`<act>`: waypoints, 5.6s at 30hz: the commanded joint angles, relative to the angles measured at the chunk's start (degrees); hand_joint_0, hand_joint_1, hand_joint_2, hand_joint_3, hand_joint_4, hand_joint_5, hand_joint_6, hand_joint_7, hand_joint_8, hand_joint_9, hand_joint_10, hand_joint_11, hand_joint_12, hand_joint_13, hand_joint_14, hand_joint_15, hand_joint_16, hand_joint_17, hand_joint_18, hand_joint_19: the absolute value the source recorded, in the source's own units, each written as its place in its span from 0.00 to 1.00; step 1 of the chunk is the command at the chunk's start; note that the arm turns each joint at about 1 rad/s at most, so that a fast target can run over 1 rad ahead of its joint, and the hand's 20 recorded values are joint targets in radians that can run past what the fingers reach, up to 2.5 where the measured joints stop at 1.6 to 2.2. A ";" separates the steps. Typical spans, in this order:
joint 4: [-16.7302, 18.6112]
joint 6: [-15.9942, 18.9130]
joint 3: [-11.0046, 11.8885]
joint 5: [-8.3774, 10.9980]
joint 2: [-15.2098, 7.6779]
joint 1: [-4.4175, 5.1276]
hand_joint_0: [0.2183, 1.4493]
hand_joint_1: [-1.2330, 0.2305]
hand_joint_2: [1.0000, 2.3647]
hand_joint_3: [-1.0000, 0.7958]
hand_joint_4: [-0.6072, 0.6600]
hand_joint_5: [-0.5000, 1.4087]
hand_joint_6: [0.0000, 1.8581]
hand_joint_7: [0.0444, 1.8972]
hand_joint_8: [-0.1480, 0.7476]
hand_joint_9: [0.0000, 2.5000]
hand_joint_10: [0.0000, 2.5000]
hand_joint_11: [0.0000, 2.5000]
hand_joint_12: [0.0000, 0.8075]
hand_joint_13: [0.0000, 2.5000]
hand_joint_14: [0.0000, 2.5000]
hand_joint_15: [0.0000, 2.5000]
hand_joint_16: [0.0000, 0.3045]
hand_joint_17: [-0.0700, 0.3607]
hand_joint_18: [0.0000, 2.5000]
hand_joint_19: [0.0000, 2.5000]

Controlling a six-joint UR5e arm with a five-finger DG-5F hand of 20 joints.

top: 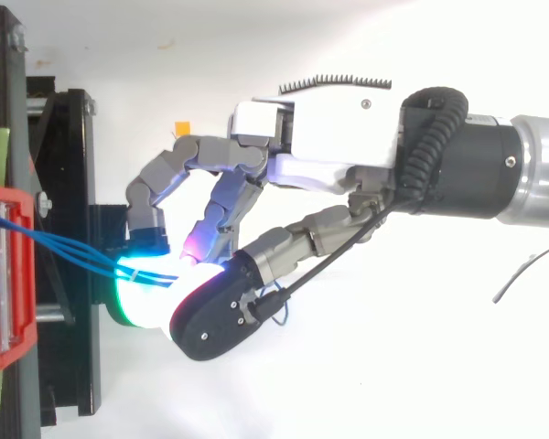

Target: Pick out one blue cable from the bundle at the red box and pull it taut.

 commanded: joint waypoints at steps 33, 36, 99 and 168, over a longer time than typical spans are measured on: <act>0.36 0.00 0.08 0.04 0.08 0.18 0.23 0.24 0.00 0.28 0.46 0.18 0.46 0.38 0.41 0.35 0.01 0.29 0.41 0.34 0.01 0.25 0.17 0.43 0.31 0.28; 0.27 0.00 0.08 0.04 -0.01 0.09 0.21 0.27 0.00 0.28 0.46 0.18 0.46 0.38 0.42 0.35 0.01 0.28 0.42 0.34 0.01 0.25 0.17 0.43 0.32 0.28; -0.61 -1.49 0.78 -0.31 -0.01 0.00 0.21 0.33 0.00 0.28 0.48 0.21 0.46 0.43 0.44 0.45 0.01 0.31 0.43 0.38 0.01 0.26 0.17 0.44 0.34 0.31; -0.96 -2.28 1.31 -0.66 0.08 -0.18 0.32 0.39 0.01 0.33 0.42 0.21 0.48 0.47 0.43 0.45 0.01 0.31 0.39 0.38 0.01 0.26 0.15 0.40 0.32 0.32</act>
